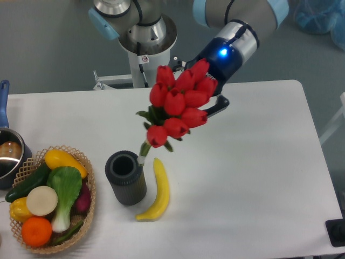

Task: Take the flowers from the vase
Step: 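Lift the gripped tulips up out of the black vase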

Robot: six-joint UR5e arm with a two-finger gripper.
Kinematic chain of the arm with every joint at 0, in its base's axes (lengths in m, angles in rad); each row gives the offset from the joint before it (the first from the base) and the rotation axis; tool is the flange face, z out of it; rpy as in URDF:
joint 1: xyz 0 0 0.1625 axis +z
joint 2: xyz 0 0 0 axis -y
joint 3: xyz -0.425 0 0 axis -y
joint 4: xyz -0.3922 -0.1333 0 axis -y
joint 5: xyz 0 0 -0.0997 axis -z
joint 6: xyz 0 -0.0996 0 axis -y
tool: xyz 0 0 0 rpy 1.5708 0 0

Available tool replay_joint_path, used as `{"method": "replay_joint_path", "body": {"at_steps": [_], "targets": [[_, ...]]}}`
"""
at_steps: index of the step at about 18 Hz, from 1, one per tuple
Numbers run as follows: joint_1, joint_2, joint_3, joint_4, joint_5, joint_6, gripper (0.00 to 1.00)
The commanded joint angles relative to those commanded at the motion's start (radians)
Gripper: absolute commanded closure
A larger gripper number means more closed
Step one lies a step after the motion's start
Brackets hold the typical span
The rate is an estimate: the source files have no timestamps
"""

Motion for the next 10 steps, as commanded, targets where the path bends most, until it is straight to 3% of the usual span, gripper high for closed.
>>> {"method": "replay_joint_path", "body": {"at_steps": [10], "targets": [[0.038, 0.009, -0.031, 0.003, 0.000, -0.002, 0.51]]}}
